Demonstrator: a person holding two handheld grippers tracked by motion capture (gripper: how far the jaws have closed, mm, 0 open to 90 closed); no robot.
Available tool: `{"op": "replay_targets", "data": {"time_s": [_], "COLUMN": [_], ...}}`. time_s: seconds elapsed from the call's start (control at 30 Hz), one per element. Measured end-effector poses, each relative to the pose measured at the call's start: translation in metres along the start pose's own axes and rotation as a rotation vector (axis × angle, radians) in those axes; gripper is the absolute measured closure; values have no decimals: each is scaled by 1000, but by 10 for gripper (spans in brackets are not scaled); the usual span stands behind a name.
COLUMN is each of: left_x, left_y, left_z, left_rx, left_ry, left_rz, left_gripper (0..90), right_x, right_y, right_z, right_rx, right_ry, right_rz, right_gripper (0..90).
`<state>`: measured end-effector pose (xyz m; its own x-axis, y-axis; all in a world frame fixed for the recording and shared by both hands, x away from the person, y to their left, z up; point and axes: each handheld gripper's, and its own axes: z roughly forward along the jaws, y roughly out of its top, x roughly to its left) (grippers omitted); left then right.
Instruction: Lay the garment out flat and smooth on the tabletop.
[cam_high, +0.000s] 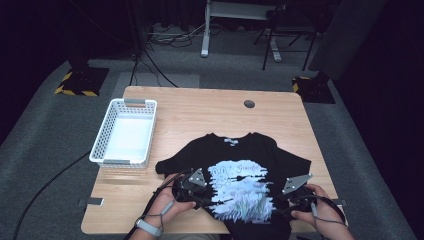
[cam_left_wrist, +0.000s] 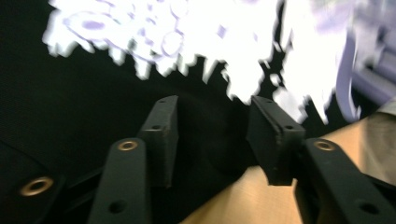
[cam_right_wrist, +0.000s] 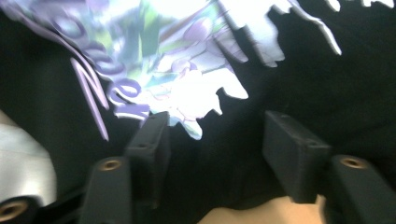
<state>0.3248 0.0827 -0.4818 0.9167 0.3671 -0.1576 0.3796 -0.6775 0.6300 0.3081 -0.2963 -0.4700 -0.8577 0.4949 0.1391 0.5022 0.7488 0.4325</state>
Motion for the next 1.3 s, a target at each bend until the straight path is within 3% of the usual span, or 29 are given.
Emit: {"op": "replay_targets", "data": {"time_s": [0.07, 0.17, 0.2, 0.23, 0.3, 0.4, 0.47, 0.53, 0.6, 0.67, 0.7, 0.77, 0.8, 0.83, 0.9, 0.93, 1.03, 1.17, 1.23, 1.3], "left_x": [5, 22, 22, 34, 46, 64, 78, 87, 90, 89, 87, 82, 79, 76, 64, 64, 42, 19, 27, 59], "left_y": [-1, -1, -1, -1, 0, 5, 8, 10, 12, 14, 15, 15, 15, 16, 17, 17, 21, 34, 48, 73], "left_z": [-6, -14, -14, -17, -18, -15, -6, 4, 8, 9, 9, 9, 8, 7, 0, 0, -22, -58, -72, -82], "left_rx": [-52, -89, -89, -100, -120, -102, -50, -26, -51, -53, -65, -62, -57, -60, -112, -112, -191, -262, -301, -325], "left_ry": [62, 202, 202, 302, 364, 439, 463, 448, 431, 421, 402, 382, 373, 371, 378, 378, 400, 457, 484, 559], "left_rz": [-42, -116, -116, -163, -202, -247, -265, -290, -296, -275, -253, -224, -219, -205, -183, -183, -126, -38, -19, -24], "left_gripper": [422, 364, 349, 338, 338, 340, 336, 335, 324, 358, 459, 689, 795, 812, 825, 826, 827, 828, 829, 825], "right_x": [-2, -17, -25, -34, -55, -84, -100, -116, -127, -134, -135, -131, -128, -123, -109, -109, -79, -46, -44, -59], "right_y": [-3, 1, 3, 5, 9, 18, 28, 38, 47, 52, 52, 53, 53, 54, 53, 53, 49, 43, 48, 68], "right_z": [-8, -18, -20, -21, -20, -14, -7, 2, 13, 24, 28, 23, 21, 19, 14, 14, -9, -53, -74, -92], "right_rx": [-72, -215, -251, -280, -316, -313, -294, -279, -251, -211, -232, -234, -213, -185, -159, -159, -238, -340, -390, -445], "right_ry": [-23, -130, -158, -189, -258, -296, -328, -331, -337, -316, -314, -280, -259, -251, -312, -312, -396, -442, -443, -480], "right_rz": [30, 80, 96, 116, 162, 222, 232, 246, 259, 252, 251, 220, 202, 178, 111, 111, 22, -51, -61, -42], "right_gripper": [390, 321, 315, 295, 266, 259, 240, 221, 211, 214, 234, 587, 711, 804, 833, 833, 837, 837, 840, 839]}}
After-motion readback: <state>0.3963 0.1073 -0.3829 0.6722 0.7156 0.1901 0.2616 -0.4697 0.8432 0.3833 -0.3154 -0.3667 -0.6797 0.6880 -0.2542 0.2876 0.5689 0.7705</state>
